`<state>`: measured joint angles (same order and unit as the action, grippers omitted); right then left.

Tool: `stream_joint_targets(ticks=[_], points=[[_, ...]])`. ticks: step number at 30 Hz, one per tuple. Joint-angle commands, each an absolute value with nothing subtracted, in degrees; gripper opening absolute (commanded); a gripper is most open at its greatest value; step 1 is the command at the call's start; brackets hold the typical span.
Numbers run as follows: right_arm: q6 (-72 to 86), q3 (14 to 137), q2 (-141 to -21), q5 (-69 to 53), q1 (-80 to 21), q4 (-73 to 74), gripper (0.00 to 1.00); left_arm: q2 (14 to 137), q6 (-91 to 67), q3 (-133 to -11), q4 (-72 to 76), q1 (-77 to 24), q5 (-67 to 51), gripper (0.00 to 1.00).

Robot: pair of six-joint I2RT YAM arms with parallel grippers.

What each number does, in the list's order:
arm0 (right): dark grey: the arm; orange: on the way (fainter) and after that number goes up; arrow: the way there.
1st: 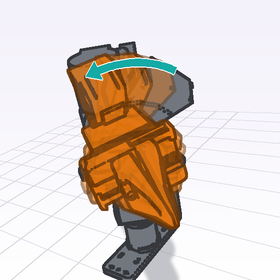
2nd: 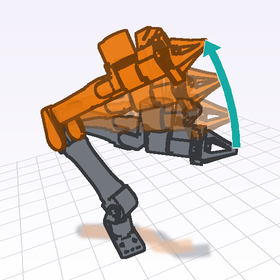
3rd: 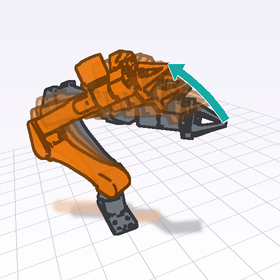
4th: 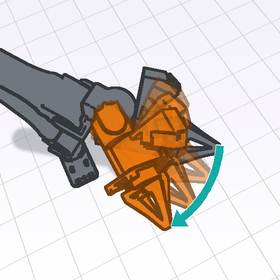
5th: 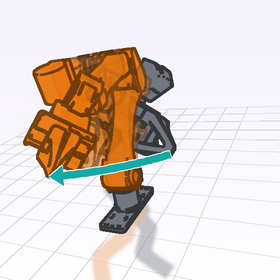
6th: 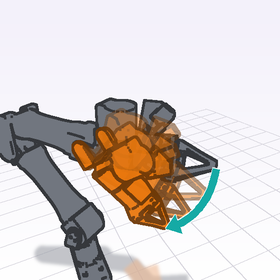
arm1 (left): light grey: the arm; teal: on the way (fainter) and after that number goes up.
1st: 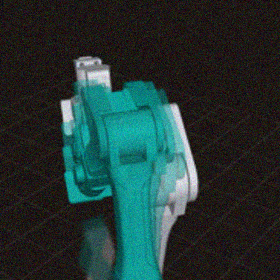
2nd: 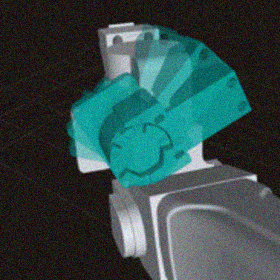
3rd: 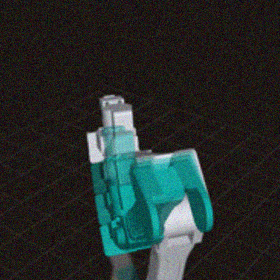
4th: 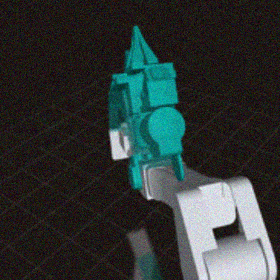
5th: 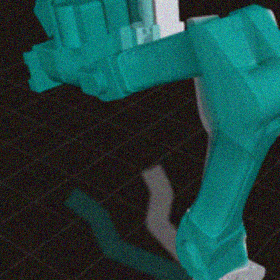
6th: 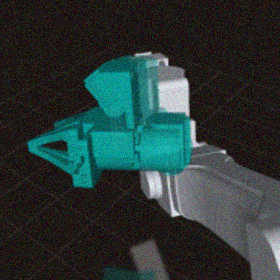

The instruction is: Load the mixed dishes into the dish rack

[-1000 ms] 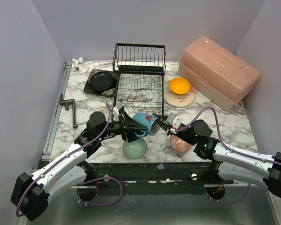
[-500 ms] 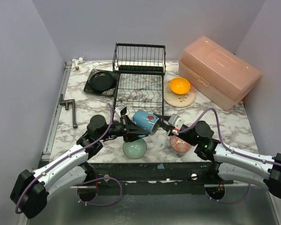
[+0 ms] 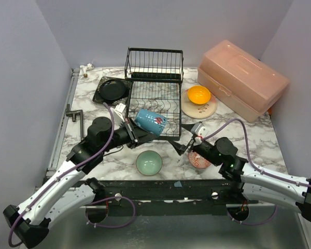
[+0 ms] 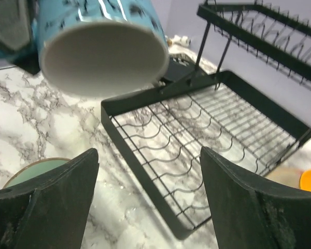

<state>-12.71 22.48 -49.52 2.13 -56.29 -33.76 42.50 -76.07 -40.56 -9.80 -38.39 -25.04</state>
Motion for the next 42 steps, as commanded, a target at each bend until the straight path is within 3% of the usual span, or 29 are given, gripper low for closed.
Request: stream_joint_targets(ticks=[1, 10, 16, 24, 32, 42], points=[[-1.49, 21.57, -45.99, 10.20, -56.65, -23.74, 0.82, 42.15, -56.81, -49.02, -28.84, -38.67, -6.36, 0.00], [12.94, 25.74, -40.10, 22.68, -56.65, -4.46, 0.85, 50.35, -39.45, -54.39, -33.04, -38.74, 9.10, 0.00], [20.44, 26.15, -32.02, 29.71, -56.63, 2.15, 0.94, 50.76, -35.07, -49.06, -20.72, -38.85, 12.54, 0.00], [31.56, 29.54, -22.30, 33.90, -56.63, 9.79, 0.89, 57.37, -33.08, -44.64, -8.40, -40.97, 17.88, 0.00], [30.20, 35.63, -19.89, 35.42, -56.60, 16.92, 0.89, 65.73, -28.97, -43.28, 6.28, -41.06, 21.59, 0.00], [28.23, 39.04, -15.39, 37.57, -56.63, 23.35, 0.90, 79.62, -29.42, -50.36, 6.17, -41.18, 31.64, 0.00]])
